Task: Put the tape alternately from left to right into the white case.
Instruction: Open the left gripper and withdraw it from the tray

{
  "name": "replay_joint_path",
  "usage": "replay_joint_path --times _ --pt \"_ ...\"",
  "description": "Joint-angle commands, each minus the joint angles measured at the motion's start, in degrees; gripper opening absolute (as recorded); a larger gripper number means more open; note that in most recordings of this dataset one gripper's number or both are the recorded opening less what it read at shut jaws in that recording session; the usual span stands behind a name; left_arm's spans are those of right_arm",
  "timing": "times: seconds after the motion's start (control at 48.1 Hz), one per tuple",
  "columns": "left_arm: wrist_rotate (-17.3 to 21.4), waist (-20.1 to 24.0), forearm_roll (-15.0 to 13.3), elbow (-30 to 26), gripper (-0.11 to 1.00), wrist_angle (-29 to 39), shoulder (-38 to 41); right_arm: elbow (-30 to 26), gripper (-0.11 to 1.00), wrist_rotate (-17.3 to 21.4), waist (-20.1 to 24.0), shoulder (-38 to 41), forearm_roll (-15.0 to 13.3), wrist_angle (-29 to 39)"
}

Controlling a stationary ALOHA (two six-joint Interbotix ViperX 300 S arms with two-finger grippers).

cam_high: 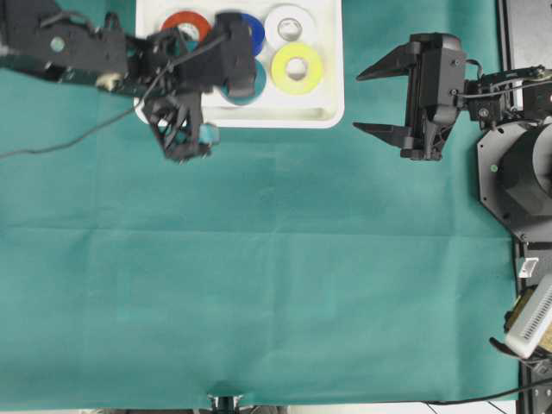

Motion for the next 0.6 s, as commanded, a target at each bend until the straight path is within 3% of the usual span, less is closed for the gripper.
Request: replay_joint_path --times 0.0,0.582 --pt "1.23 -1.58 -0.09 1.41 0.98 -3.52 -3.34 -0.88 0.79 0.18 0.09 -0.44 0.09 -0.79" --pt "2.64 -6.06 -0.09 17.84 0.98 -25.84 -12.48 -2.72 0.79 0.26 4.04 1.49 1.76 -1.76"
